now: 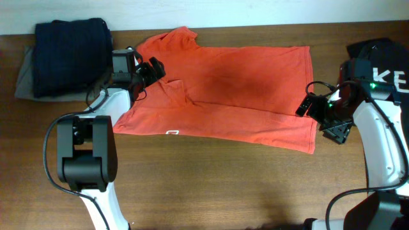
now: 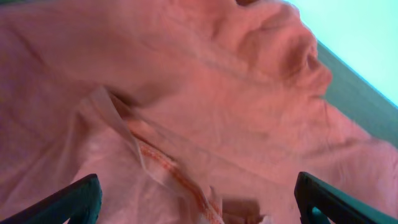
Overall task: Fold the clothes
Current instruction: 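Move the left gripper up to the top left shoulder edge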
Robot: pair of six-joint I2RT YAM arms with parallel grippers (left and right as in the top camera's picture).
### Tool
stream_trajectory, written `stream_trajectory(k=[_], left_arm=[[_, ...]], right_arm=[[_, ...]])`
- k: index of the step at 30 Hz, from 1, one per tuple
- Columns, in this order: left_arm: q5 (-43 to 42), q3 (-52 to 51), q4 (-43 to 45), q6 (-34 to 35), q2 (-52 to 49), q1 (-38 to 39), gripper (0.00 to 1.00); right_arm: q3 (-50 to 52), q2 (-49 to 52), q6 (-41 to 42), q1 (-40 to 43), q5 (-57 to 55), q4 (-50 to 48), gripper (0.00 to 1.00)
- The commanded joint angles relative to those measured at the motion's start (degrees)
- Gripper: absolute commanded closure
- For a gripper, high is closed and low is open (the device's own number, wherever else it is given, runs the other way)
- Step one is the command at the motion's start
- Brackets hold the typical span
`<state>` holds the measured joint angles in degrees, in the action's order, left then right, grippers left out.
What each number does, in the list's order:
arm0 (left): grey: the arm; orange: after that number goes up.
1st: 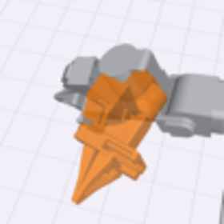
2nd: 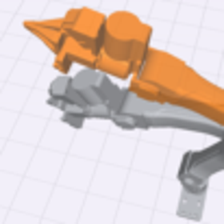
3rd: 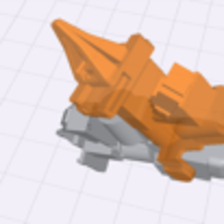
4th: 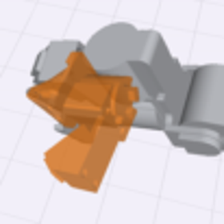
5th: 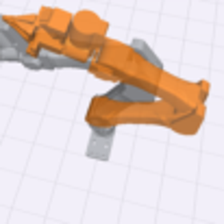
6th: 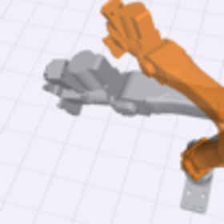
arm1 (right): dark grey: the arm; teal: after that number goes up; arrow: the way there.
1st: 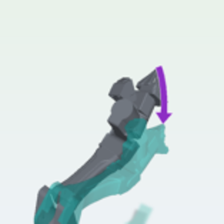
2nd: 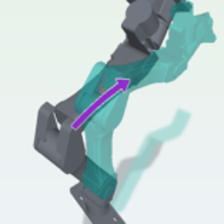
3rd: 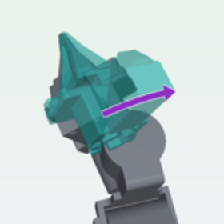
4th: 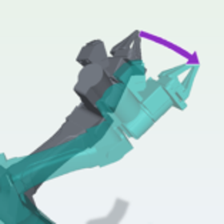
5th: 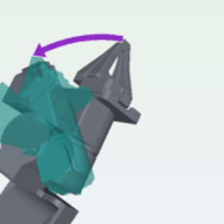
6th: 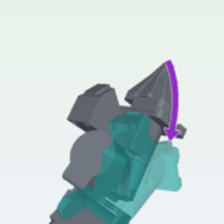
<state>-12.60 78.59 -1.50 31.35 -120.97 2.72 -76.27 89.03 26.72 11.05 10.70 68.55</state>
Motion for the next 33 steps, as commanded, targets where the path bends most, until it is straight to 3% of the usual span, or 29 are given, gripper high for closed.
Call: stream_trajectory(k=[1,5,7,10,12,13,22,27,30,33], left_arm=[[-5.4,5.2,-2.2,-4.5,0.1,0.1,0.02],[-5.9,17.9,-14.8,-10.8,0.8,1.6,0.04],[0.2,27.0,-23.6,-17.6,0.8,4.2,0.04],[6.2,33.1,-27.6,-25.3,0.8,7.4,0.06],[9.1,34.7,-27.5,-28.7,0.8,9.1,0.11],[10.2,34.9,-26.9,-30.0,0.7,9.7,0.18],[12.4,36.3,-20.2,-32.7,-5.5,10.0,0.29],[11.4,46.1,-30.9,-32.8,-12.2,9.9,0.29],[4.6,55.9,-37.9,-34.1,-17.6,9.9,0.29],[3.3,59.1,-38.4,-34.0,-20.4,10.5,0.29]], right_arm=[[0.3,-0.2,-0.4,-0.2,0.7,-0.4,0.01],[0.2,-0.2,-0.4,-0.2,0.7,-3.0,0.01],[0.2,-0.2,-0.3,-0.2,0.9,-5.2,0.01],[0.2,-0.2,-0.3,-0.2,1.9,-7.2,0.01],[0.3,-0.2,-0.3,-0.2,2.8,-8.2,0.01],[0.2,-0.2,-0.4,-0.2,3.1,-8.4,0.01],[0.2,-0.2,-0.4,-0.2,3.1,-5.3,0.01],[0.2,-0.2,-2.6,-0.2,3.0,-3.4,0.01],[0.2,-0.2,-2.7,-0.2,3.1,-3.4,0.01],[0.3,-0.2,-2.8,-0.2,3.1,-3.4,0.01]])
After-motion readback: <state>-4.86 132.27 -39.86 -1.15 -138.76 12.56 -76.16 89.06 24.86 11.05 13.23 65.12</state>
